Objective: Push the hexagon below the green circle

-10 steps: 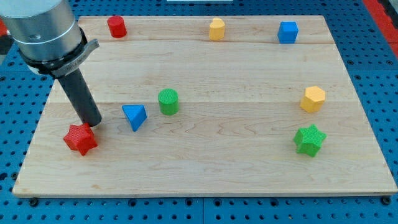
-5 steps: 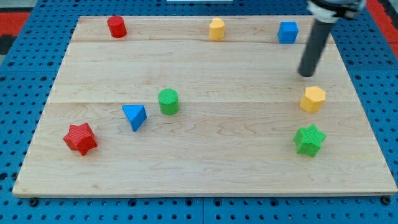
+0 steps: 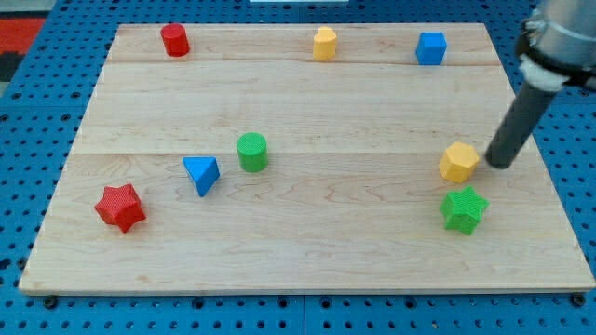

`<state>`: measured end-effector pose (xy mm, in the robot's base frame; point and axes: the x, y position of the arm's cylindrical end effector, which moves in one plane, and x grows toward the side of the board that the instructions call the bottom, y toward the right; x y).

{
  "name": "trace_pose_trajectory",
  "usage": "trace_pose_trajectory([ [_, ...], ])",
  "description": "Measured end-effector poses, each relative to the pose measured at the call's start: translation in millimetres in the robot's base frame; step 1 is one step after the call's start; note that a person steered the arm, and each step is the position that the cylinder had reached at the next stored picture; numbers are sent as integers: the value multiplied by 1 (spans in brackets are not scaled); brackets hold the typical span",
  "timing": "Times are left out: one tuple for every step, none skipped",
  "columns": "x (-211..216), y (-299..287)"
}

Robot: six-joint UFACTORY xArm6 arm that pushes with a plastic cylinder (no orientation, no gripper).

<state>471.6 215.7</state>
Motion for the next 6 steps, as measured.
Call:
trace_pose_trajectory([
  [-8, -89],
  [4, -162],
  [-25, -146],
  [-39, -176],
  [-3, -192],
  [34, -206],
])
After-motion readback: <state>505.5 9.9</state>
